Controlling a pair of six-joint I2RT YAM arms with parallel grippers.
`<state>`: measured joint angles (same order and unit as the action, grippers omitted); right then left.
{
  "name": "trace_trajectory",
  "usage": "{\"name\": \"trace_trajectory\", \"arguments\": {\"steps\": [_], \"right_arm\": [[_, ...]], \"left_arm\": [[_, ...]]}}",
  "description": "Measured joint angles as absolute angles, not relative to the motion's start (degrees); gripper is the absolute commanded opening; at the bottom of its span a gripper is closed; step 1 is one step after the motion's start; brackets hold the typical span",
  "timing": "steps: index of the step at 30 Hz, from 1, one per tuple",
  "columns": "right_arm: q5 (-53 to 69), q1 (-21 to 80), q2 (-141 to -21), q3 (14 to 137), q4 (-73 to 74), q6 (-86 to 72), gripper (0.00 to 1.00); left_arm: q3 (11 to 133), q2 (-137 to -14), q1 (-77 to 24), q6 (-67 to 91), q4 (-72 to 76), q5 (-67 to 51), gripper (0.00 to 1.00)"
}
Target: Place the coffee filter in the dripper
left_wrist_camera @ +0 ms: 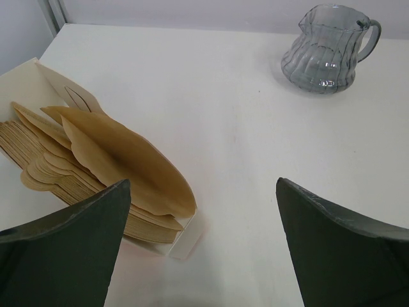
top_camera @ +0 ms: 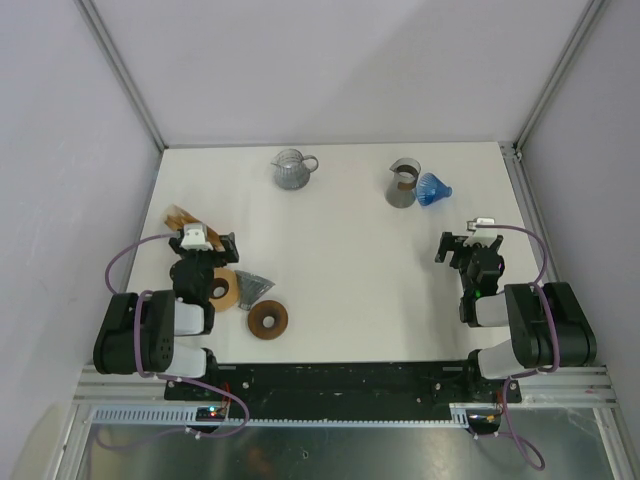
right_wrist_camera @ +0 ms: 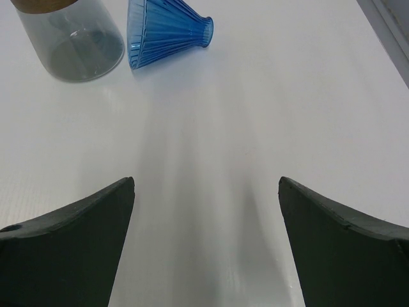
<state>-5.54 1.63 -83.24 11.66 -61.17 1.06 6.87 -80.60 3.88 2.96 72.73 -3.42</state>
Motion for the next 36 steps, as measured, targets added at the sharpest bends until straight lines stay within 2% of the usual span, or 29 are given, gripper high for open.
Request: {"name": "trace_trajectory", "arguments": {"steps": [11, 17, 25, 33, 36], "right_arm": [[-3.7, -1.4, -83.1, 12.9, -60.0, -0.3, 0.98], [-5.5, -0.7, -74.5, 18.3, -45.5, -1.8, 0.9], [-10.1, 3.4, -68.8, 42.1, -15.9, -7.6, 0.82], [-9.9, 7.6, -81.7, 72.5, 6.3, -12.1, 0.79], [-9.5, 7.8, -89.1, 80.8, 12.9, -13.0, 0.71]], "left_arm": [[7.0, -75.8, 3.9, 1.1, 69.2, -8.3, 1.0], [11.5, -71.8, 3.9, -1.3, 59.5, -13.9, 1.0], [32.3, -69.8, 3.9, -5.5, 30.1, -25.6, 1.0], [49.5, -69.6, 3.9, -8.1, 4.3, -31.8, 1.0], [51.4, -69.5, 3.9, -8.8, -1.7, -31.7, 1.0]]}}
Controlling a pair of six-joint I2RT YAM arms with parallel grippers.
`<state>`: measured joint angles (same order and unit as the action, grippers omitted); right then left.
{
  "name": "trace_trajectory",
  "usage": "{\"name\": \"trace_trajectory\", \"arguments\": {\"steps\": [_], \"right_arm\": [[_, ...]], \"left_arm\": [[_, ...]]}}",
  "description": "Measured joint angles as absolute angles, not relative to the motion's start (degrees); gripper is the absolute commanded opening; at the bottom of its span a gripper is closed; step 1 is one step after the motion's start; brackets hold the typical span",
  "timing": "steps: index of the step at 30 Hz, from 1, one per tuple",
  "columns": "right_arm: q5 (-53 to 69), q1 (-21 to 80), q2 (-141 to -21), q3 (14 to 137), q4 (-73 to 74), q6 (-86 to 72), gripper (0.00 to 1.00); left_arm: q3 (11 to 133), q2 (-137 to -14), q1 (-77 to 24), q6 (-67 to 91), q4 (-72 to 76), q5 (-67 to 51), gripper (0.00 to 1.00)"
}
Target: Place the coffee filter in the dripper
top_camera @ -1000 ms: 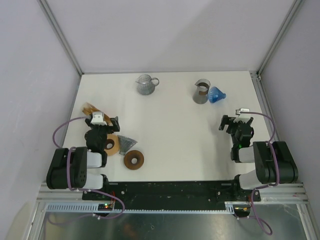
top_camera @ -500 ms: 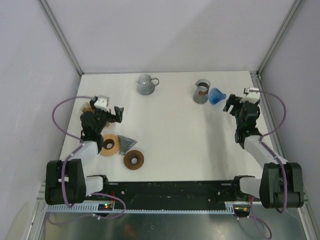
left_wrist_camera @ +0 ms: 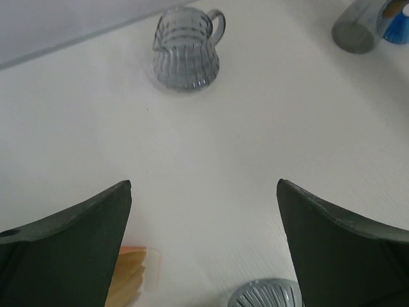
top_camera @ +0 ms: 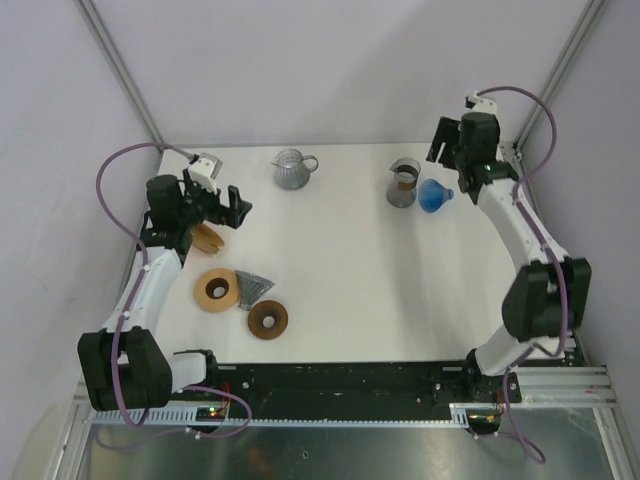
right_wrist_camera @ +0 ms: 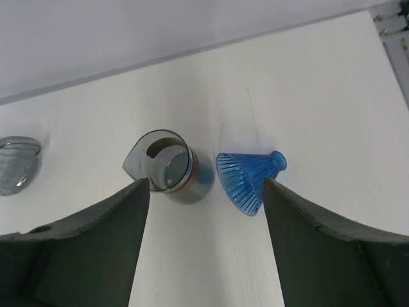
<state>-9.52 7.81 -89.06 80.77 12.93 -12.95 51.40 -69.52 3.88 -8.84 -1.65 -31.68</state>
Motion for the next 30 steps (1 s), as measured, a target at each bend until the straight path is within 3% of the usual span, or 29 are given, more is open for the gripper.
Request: {"name": "trace_trajectory", "arguments": {"steps": [4, 8, 13, 21, 27, 30], "right_arm": [[-8.8, 7.8, -102.0, 94.5, 21.6, -14.0, 0.58], [-8.6, 7.9, -113.7, 108.5, 29.2, -14.7, 0.56], [-8.7, 9.1, -121.6, 117.6, 34.7, -14.7, 0.56], [-11.4, 12.0, -125.2, 118.7, 38.9, -13.9, 0.53], [-12.0, 12.4, -125.2, 117.7, 39.2, -13.1, 0.44], [-12.0, 12.4, -125.7, 117.7, 39.2, -13.0, 0.35]], "left_arm": [[51.9, -69.5, 3.9, -9.5, -7.4, -31.6, 1.0], [51.9, -69.6, 3.9, -9.6, -10.5, -31.7, 1.0], [51.9, -69.9, 3.9, -9.6, -11.8, -31.7, 1.0], [52.0, -70.3, 3.9, -9.6, -13.0, -31.6, 1.0], [52.4, -70.4, 3.9, -9.6, -13.1, -31.7, 1.0], [52.5, -70.4, 3.9, -9.6, -13.3, -31.6, 1.0]]}}
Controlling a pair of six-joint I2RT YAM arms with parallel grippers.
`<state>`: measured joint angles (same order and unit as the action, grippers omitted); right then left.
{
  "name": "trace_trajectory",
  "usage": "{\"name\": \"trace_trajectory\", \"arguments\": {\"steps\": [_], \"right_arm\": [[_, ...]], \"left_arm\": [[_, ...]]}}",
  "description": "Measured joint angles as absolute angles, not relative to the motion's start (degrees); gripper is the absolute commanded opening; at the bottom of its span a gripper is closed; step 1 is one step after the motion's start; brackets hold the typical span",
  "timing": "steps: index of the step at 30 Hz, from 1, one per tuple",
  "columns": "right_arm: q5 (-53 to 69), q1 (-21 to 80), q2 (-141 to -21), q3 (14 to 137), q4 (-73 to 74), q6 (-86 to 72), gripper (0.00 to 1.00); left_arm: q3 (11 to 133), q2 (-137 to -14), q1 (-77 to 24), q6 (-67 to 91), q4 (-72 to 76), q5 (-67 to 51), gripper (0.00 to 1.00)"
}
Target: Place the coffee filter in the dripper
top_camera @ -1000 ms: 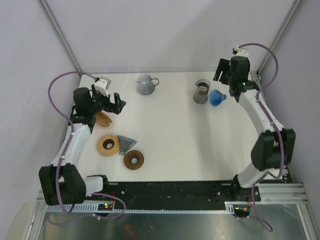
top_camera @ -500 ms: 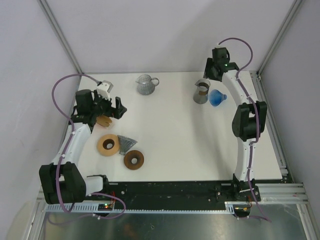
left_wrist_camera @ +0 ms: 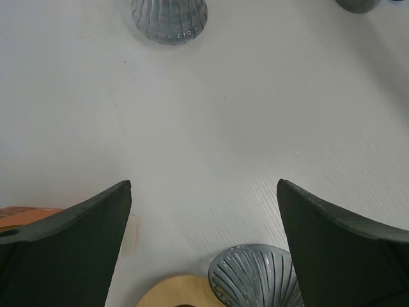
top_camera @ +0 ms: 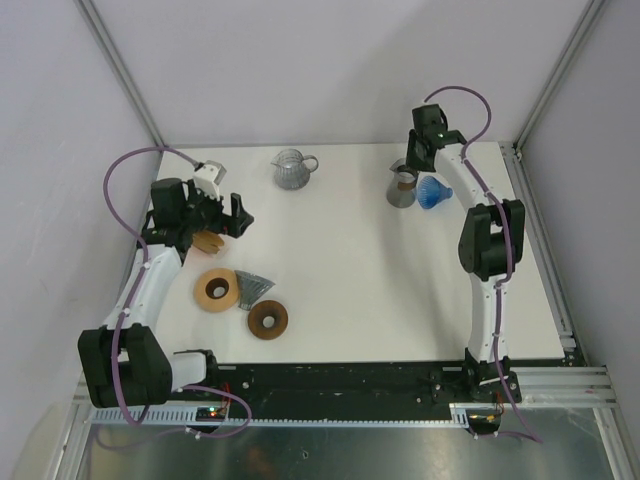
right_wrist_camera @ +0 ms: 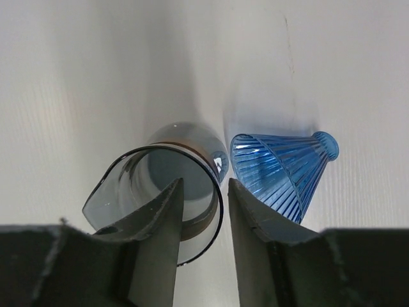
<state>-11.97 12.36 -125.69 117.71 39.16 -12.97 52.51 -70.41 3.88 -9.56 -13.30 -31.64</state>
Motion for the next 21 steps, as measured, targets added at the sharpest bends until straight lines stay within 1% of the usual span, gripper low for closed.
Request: {"name": "trace_trajectory", "arguments": {"steps": [5, 8, 9, 15, 21], "right_arm": [[-11.4, 12.3, -127.1, 117.7, 39.3, -12.5, 0.14], [-11.0, 12.4, -127.3, 117.7, 39.6, -11.7, 0.04], [-11.0, 12.6, -127.3, 117.7, 39.7, -11.6, 0.02], [-10.9, 14.6, -126.7, 117.1, 40.2, -10.1, 0.0], [-8.8, 18.9, -119.7, 107.2, 40.0, -8.7, 0.0]], "left_arm": [[52.6, -70.4, 3.9, -9.6, -13.9, -31.5, 1.0], [52.6, -70.4, 3.9, -9.6, -14.3, -31.4, 1.0], [52.6, -70.4, 3.9, -9.6, -14.4, -31.4, 1.0], [52.6, -70.4, 3.9, -10.2, -14.7, -31.0, 1.0], [52.8, -70.4, 3.9, -11.3, -15.7, -30.7, 1.0]]}}
